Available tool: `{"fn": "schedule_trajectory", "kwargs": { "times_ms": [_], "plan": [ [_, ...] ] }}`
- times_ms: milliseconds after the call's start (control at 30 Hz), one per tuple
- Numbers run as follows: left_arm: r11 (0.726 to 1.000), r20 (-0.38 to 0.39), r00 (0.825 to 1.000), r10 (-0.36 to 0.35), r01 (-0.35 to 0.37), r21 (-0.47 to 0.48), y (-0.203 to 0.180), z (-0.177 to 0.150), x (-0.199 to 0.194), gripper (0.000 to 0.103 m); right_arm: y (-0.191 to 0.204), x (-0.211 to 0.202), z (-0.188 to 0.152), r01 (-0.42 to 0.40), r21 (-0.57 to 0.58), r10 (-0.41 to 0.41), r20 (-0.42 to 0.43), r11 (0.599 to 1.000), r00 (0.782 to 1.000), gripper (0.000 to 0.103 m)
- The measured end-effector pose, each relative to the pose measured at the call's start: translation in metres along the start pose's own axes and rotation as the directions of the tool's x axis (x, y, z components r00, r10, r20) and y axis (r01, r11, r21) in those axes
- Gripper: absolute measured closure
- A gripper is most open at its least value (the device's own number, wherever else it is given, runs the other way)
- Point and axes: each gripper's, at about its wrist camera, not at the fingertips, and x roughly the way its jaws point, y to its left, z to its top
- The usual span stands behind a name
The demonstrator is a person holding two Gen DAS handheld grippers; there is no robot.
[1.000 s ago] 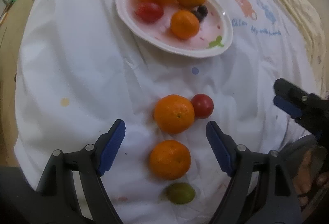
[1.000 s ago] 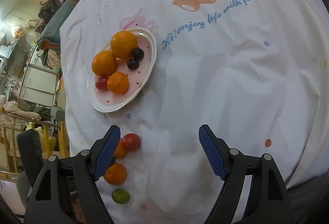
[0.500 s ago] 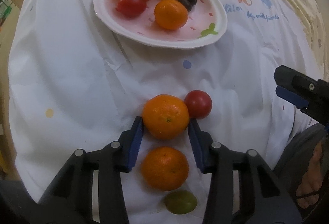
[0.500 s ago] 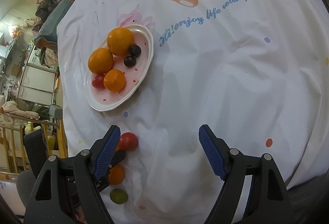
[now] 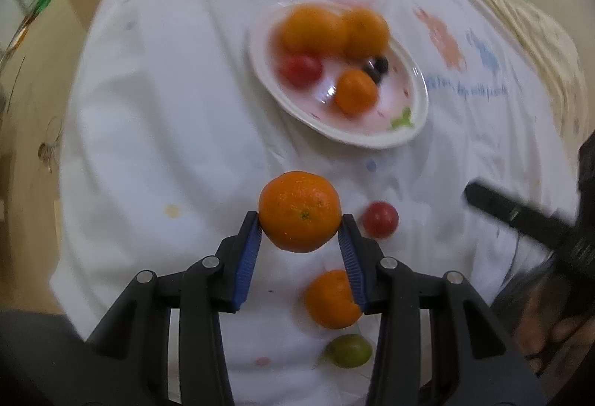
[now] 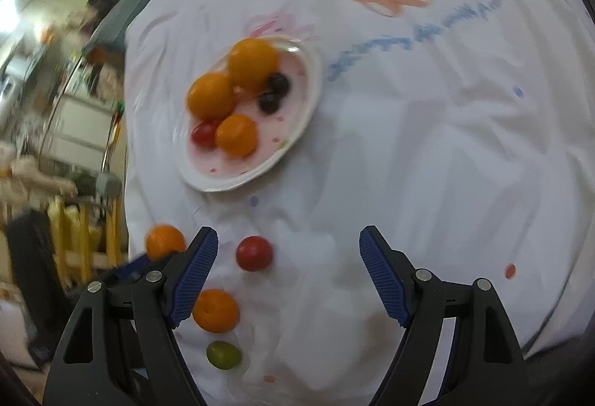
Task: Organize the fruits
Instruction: 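Grasp a tangerine with the left gripper while the right gripper grasps a red cherry tomato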
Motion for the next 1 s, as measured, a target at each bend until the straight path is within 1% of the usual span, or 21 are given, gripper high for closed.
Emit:
{"fn": "schedule_trajectory", "kwargs": {
  "times_ms": [67,100,167,233,300,367,400,533,600,833,1000],
  "plan": [
    [1.000,0.023,1.000,0.006,-0.005,-0.019,0.009,0.002,-0.008,0.064,0.011,0.011,-0.002,0.002,-0.043,-0.004,-0.033,0.999,0.999,0.023],
    [1.000,0.036,0.999,0.014,-0.013,-0.028,0.012,0.003,-0.011,0.064,0.015,0.016,-0.002,0.003,-0.056,-0.006,-0.047,0.998,0.999,0.026],
    [0.999,0.054,0.998,0.022,-0.019,-0.046,0.019,0.005,-0.015,0.064,0.024,0.029,-0.004,0.026,-0.098,-0.034,-0.077,0.995,0.996,0.032],
    [0.998,0.062,0.998,0.022,-0.018,-0.062,0.024,0.006,-0.017,0.064,0.034,0.041,-0.006,0.062,-0.158,-0.077,-0.093,0.986,0.993,0.035],
    [0.997,0.064,0.998,0.016,-0.011,-0.073,0.027,0.006,-0.018,0.064,0.042,0.051,-0.008,0.065,-0.190,-0.087,-0.109,0.980,0.990,0.040],
    [0.997,0.064,0.998,0.012,-0.007,-0.079,0.028,0.008,-0.019,0.064,0.045,0.061,-0.010,0.069,-0.205,-0.095,-0.121,0.976,0.988,0.043],
    [0.997,0.065,0.998,0.010,-0.005,-0.082,0.028,0.008,-0.019,0.064,0.048,0.066,-0.011,0.078,-0.220,-0.108,-0.129,0.972,0.986,0.047],
    [0.996,0.066,0.998,0.004,0.002,-0.088,0.026,0.009,-0.019,0.064,0.057,0.079,-0.016,0.150,-0.305,-0.195,-0.122,0.940,0.973,0.053],
    [0.996,0.064,0.998,0.003,0.002,-0.085,0.025,0.009,-0.018,0.064,0.060,0.078,-0.017,0.166,-0.333,-0.214,-0.112,0.928,0.970,0.070],
    [0.997,0.056,0.998,0.010,-0.006,-0.073,0.020,0.009,-0.015,0.064,0.051,0.066,-0.014,0.108,-0.288,-0.148,-0.120,0.952,0.982,0.070],
    [0.996,0.067,0.997,0.029,-0.023,-0.081,0.022,0.009,-0.015,0.064,0.040,0.045,-0.010,0.071,-0.242,-0.095,-0.090,0.968,0.991,0.070]
  ]
}}
